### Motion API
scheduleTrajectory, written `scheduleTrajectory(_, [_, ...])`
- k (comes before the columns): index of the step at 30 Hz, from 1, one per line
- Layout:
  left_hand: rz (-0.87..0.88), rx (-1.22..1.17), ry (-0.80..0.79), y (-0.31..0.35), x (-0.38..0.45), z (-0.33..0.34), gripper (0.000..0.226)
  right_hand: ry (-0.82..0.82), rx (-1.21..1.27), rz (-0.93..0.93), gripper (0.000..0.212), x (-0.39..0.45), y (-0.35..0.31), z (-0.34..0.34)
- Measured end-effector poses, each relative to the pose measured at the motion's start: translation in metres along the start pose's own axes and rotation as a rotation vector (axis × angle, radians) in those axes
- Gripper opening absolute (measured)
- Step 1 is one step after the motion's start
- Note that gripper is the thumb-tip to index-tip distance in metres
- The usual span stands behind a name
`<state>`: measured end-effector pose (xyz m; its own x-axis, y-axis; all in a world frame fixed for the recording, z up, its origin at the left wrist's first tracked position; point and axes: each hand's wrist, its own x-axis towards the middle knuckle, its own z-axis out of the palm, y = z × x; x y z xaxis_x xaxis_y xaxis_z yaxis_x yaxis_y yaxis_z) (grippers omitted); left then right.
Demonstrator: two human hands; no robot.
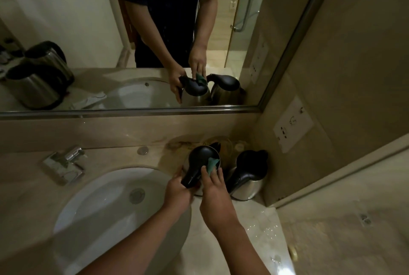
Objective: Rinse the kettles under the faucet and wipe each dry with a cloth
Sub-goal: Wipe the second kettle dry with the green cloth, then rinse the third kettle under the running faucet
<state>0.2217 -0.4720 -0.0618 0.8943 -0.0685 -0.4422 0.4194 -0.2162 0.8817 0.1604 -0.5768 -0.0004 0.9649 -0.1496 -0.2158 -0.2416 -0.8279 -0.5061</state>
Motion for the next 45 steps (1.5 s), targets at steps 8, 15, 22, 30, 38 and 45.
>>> scheduleTrajectory(8, [0.046,0.251,-0.073,0.004,-0.057,-0.014,0.068,-0.049,-0.046,0.096,0.082,-0.036,0.002,-0.007])
scheduleTrajectory(15, [-0.082,-0.055,-0.163,0.014,-0.108,-0.072,0.046,-0.184,-0.157,0.268,0.034,-0.065,-0.011,-0.021])
scheduleTrajectory(22, [0.06,-0.181,-0.032,0.061,-0.158,-0.182,0.026,-0.21,0.188,-0.13,0.034,-0.07,-0.148,-0.049])
scheduleTrajectory(30, [0.157,-0.155,0.364,0.056,-0.189,-0.319,0.023,-0.182,0.621,-0.283,0.019,-0.081,-0.308,0.014])
scheduleTrajectory(38, [-0.244,0.648,1.11,-0.07,-0.202,-0.492,0.058,-0.411,0.546,-0.217,0.031,-0.096,-0.38,0.108])
scheduleTrajectory(45, [-0.312,0.104,0.914,-0.166,-0.216,-0.539,0.025,-0.472,0.573,-0.242,0.031,-0.109,-0.417,0.142])
